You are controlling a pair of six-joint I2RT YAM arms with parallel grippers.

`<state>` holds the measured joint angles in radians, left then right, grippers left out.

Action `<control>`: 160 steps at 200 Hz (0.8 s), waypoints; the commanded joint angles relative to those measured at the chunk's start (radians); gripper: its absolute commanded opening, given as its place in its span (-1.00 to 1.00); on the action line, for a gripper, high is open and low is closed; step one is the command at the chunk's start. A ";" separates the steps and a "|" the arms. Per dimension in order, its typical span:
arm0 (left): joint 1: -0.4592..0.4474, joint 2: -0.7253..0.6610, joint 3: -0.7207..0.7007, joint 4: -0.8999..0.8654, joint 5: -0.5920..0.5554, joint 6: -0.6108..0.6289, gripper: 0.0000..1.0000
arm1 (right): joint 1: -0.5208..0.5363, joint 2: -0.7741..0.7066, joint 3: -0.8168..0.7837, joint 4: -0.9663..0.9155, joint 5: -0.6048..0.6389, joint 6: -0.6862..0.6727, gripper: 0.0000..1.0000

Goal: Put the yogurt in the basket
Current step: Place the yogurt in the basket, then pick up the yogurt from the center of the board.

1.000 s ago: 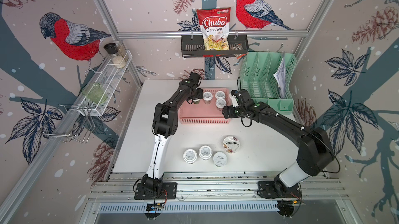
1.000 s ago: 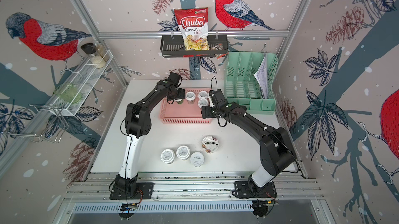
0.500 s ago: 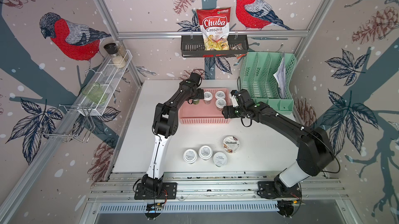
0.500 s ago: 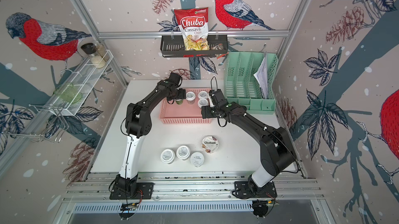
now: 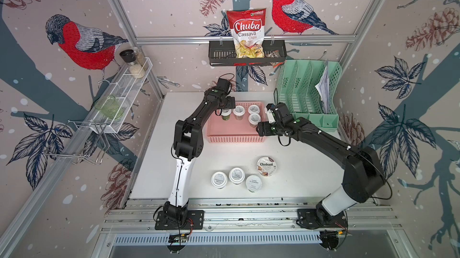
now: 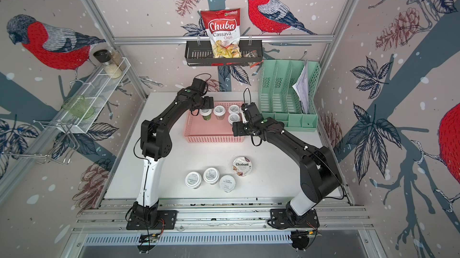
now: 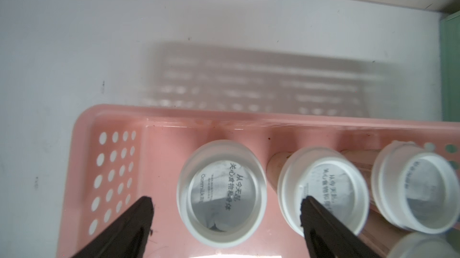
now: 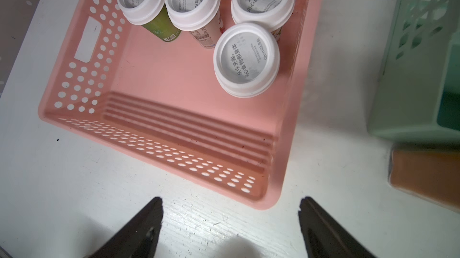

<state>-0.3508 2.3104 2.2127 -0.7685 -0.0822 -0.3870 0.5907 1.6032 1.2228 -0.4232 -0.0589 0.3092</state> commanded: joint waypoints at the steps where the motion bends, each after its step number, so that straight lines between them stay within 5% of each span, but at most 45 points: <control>1: -0.002 -0.036 0.030 0.000 -0.014 -0.007 0.91 | 0.005 -0.009 -0.001 0.011 0.003 -0.014 0.76; 34: -0.018 -0.123 -0.013 -0.012 -0.038 -0.019 0.91 | 0.031 -0.025 0.009 -0.007 0.036 -0.025 0.76; 74: -0.042 -0.369 -0.322 0.044 -0.073 -0.037 0.90 | 0.133 -0.040 0.035 -0.041 0.080 -0.085 0.77; 108: -0.042 -0.603 -0.608 0.094 -0.098 -0.045 0.91 | 0.277 -0.049 0.039 -0.081 0.088 -0.183 0.77; 160: 0.000 -0.743 -0.784 0.127 -0.107 -0.021 0.91 | 0.541 -0.044 0.024 -0.136 0.111 -0.271 0.81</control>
<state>-0.3767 1.5951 1.4647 -0.6998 -0.1806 -0.4194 1.0634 1.5448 1.2434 -0.5037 0.0196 0.0990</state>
